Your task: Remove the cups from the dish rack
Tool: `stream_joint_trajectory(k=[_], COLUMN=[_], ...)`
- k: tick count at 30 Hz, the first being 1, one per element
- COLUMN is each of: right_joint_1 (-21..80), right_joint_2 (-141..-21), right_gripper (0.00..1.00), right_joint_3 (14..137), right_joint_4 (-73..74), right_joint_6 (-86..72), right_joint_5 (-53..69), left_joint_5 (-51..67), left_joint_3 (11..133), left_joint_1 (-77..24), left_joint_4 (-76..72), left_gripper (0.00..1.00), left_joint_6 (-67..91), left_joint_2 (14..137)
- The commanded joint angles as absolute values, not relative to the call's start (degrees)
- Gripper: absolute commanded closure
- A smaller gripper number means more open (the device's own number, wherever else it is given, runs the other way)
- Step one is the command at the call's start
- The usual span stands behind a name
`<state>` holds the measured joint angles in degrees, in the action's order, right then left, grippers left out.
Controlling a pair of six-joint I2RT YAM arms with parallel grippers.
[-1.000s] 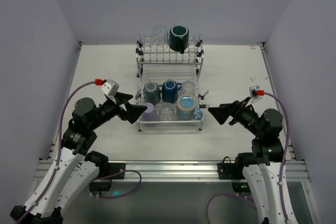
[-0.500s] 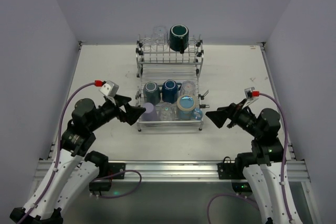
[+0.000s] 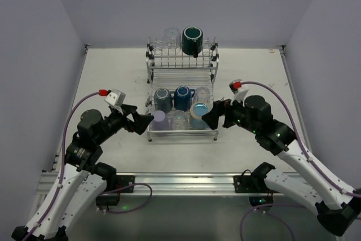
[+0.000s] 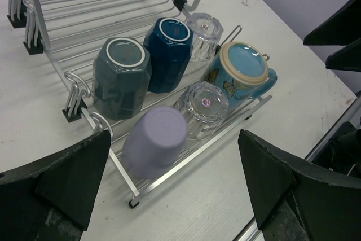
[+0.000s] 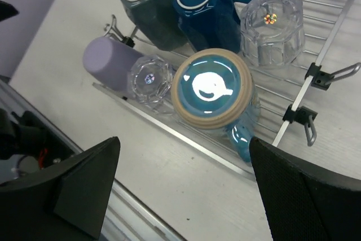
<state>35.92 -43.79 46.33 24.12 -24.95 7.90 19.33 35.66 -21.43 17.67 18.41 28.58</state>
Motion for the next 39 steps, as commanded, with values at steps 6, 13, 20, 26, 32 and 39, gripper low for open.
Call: stream_joint_trajectory(k=[6, 13, 20, 26, 32, 39], right_joint_1=[45.6, 45.7, 45.9, 45.9, 45.9, 45.9], right_joint_2=[-61.3, -67.6, -70.5, -72.5, -76.9, -80.2], right_gripper=[0.01, 0.01, 0.01, 0.01, 0.01, 0.01], right_joint_3=[56.9, 60.6, 61.6, 61.5, 63.6, 64.9], right_joint_4=[31.2, 30.7, 29.6, 28.7, 29.6, 29.3], right_joint_6=[-14.9, -14.7, -14.2, -14.2, -14.1, -13.3], right_joint_5=[-14.4, -13.2, -9.4, -9.4, -9.6, -11.5], left_joint_5=[20.8, 21.0, 21.5, 21.8, 22.0, 22.1], left_joint_3=[35.0, 34.9, 34.8, 34.8, 34.7, 34.7], left_joint_1=[-20.8, -20.7, -20.7, -20.4, -20.4, -20.3], left_joint_4=[16.9, 16.9, 16.9, 16.9, 16.9, 16.8], left_gripper=[0.0, 0.0, 0.0, 0.0, 0.0, 0.0], left_joint_6=[17.6, 17.7, 17.5, 17.5, 17.5, 17.5], left_joint_2=[29.2, 29.3, 30.1, 30.1, 30.3, 30.3])
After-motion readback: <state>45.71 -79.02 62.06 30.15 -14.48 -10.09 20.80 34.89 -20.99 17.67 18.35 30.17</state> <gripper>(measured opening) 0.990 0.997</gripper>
